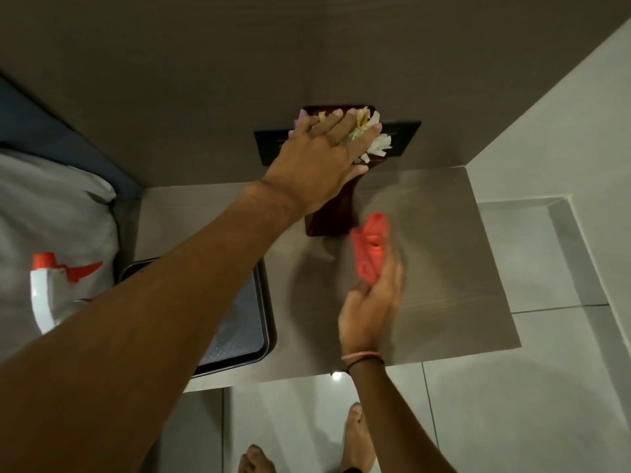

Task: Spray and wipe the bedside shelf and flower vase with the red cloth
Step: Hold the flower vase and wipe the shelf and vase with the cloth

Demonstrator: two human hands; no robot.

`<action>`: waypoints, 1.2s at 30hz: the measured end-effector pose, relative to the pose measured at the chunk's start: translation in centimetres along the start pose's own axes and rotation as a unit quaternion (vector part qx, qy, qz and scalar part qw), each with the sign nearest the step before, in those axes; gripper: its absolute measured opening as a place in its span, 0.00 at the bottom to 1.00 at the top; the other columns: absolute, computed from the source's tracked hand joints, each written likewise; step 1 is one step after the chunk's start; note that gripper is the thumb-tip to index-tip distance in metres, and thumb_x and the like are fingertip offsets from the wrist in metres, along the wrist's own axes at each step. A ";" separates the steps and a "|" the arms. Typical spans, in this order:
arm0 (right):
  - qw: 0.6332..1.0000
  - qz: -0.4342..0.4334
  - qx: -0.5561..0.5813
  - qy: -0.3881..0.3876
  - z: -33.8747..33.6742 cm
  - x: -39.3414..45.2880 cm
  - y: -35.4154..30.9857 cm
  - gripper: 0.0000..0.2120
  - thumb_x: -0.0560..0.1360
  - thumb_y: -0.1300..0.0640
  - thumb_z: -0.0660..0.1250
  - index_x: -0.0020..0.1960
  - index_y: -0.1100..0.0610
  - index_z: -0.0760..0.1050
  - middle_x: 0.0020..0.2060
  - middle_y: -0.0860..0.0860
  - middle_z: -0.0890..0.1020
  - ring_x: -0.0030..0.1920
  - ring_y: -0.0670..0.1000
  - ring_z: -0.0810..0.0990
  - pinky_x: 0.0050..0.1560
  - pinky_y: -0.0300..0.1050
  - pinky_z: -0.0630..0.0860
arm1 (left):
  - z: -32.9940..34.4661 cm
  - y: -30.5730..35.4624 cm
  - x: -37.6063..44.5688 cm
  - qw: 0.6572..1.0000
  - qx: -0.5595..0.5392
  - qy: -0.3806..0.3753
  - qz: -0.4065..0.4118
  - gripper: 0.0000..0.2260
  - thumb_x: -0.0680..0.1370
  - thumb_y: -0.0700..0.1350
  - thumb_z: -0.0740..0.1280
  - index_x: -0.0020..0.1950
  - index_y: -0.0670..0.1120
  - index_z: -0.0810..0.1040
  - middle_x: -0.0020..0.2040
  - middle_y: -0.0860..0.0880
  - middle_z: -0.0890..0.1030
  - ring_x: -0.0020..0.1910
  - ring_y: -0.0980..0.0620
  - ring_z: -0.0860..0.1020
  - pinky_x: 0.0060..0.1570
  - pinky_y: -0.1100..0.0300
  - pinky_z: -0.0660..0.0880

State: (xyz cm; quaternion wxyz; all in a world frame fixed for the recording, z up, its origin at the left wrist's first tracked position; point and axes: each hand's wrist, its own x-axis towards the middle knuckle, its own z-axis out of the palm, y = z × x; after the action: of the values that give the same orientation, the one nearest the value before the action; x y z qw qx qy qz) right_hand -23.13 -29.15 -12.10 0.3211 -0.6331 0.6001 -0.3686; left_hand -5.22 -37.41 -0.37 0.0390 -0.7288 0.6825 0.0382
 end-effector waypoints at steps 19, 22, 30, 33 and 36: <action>0.925 -0.115 -0.270 -0.241 1.2 1.4 0.9 0.23 0.70 0.54 0.64 0.65 0.50 0.77 0.55 0.58 0.86 0.56 0.62 0.83 0.59 0.58 0.77 | -1.3 0.2 0.0 1.000 -0.006 -0.027 -0.003 0.29 0.85 0.58 0.51 0.84 0.54 0.46 0.85 0.44 0.51 0.84 0.41 0.53 0.81 0.37 0.55; 0.994 0.044 -0.072 -0.063 -0.8 0.7 0.3 0.27 0.71 0.58 0.61 0.70 0.57 0.73 0.57 0.63 0.83 0.57 0.59 0.81 0.58 0.60 0.77 | -1.1 0.2 -0.2 1.000 0.005 -0.016 -0.003 0.28 0.85 0.57 0.50 0.84 0.54 0.46 0.85 0.44 0.52 0.83 0.41 0.55 0.81 0.36 0.57; 0.947 -0.206 -0.197 -0.150 3.7 4.0 -1.4 0.39 0.75 0.67 0.60 0.82 0.52 0.49 0.82 0.62 0.50 0.81 0.61 0.48 0.80 0.60 0.50 | -1.0 0.3 -0.5 1.000 0.004 0.006 -0.012 0.28 0.85 0.58 0.53 0.84 0.56 0.50 0.85 0.45 0.55 0.82 0.40 0.59 0.78 0.37 0.59; 0.894 -0.245 -0.296 -0.230 4.5 3.4 0.5 0.35 0.76 0.61 0.51 0.82 0.49 0.46 0.82 0.62 0.48 0.81 0.62 0.46 0.79 0.64 0.51 | -1.2 0.4 -0.5 1.000 0.005 0.003 -0.016 0.28 0.85 0.58 0.53 0.84 0.56 0.50 0.85 0.45 0.55 0.82 0.39 0.59 0.76 0.35 0.62; 0.856 -0.240 -0.341 -0.305 3.3 2.4 2.9 0.35 0.79 0.61 0.56 0.82 0.48 0.45 0.82 0.60 0.47 0.82 0.61 0.45 0.80 0.64 0.48 | -1.3 0.4 -0.6 1.000 0.007 -0.007 -0.010 0.28 0.85 0.58 0.53 0.84 0.56 0.49 0.85 0.45 0.54 0.82 0.39 0.58 0.75 0.34 0.64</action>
State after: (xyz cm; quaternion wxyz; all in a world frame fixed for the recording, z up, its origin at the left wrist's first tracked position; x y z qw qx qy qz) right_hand -21.79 -31.83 -16.09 0.1535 -0.9082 0.3893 0.0054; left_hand -5.63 -37.03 1.02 0.0490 -0.7354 0.6748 0.0382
